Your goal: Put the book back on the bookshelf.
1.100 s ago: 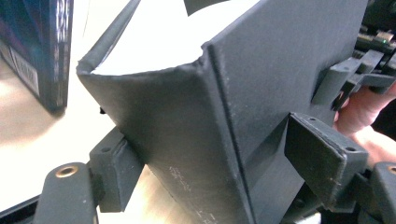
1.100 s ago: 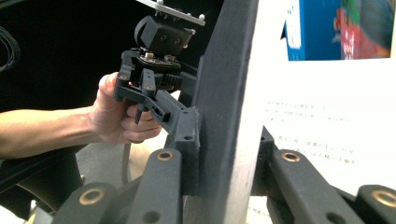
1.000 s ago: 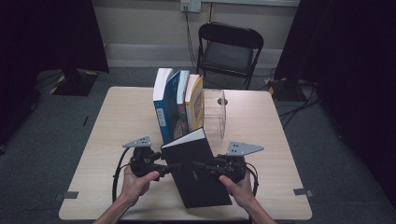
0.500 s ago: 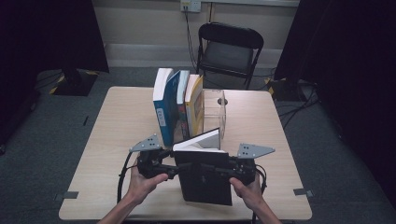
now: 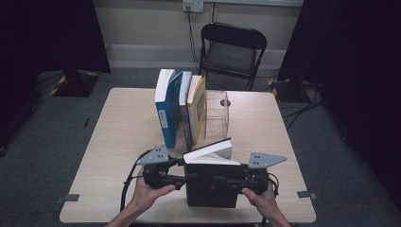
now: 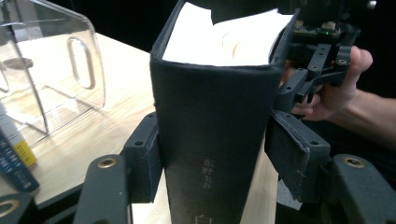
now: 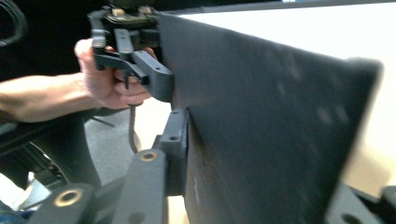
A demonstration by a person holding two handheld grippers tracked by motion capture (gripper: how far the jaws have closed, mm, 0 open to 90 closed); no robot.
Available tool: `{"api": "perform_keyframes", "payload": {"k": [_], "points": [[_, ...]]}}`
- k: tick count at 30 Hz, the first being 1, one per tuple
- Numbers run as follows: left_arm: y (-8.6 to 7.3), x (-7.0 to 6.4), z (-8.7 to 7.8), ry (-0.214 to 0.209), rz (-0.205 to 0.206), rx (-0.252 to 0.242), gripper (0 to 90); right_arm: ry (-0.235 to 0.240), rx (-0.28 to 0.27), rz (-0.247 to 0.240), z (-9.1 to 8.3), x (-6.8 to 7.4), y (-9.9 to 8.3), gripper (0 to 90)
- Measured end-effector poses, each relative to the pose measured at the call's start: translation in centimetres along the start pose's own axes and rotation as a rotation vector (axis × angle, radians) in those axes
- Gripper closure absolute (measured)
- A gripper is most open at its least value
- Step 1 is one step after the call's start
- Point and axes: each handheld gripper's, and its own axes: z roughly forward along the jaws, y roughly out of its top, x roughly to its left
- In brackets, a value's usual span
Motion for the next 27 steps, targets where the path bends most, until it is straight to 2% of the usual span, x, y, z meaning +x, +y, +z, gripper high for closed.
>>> {"api": "perform_keyframes", "payload": {"k": [2,5,9,12,16,19,25,27], "points": [[0.0,-0.2,0.5,-0.042,-0.005,0.006,39.5,-0.023,0.014,-0.008,-0.5,0.3,-0.3,57.2],[-0.1,-0.9,1.7,-0.056,0.026,0.031,37.5,-0.016,0.018,0.003,-1.1,0.5,-0.9,54.7],[-0.2,-1.2,2.4,-0.045,0.033,0.045,35.5,-0.050,0.026,-0.018,-1.7,1.0,-1.1,54.2],[-0.2,-1.3,2.4,-0.036,0.044,0.046,36.6,-0.071,0.031,-0.021,-2.2,0.8,-1.4,52.9],[-0.2,-1.2,2.4,-0.022,0.051,0.049,39.5,-0.124,0.033,-0.016,-3.2,0.5,-1.9,53.8],[-0.1,-1.1,2.4,-0.018,0.065,0.057,41.9,-0.167,0.021,0.010,-4.3,-0.1,-2.4,55.2],[0.2,-1.2,2.9,-0.012,0.079,0.072,45.5,-0.197,0.016,0.037,-4.6,-0.8,-2.8,55.7],[0.2,-1.3,3.1,-0.016,0.084,0.072,46.7,-0.191,0.017,0.041,-4.4,-1.0,-2.7,55.8]]}}
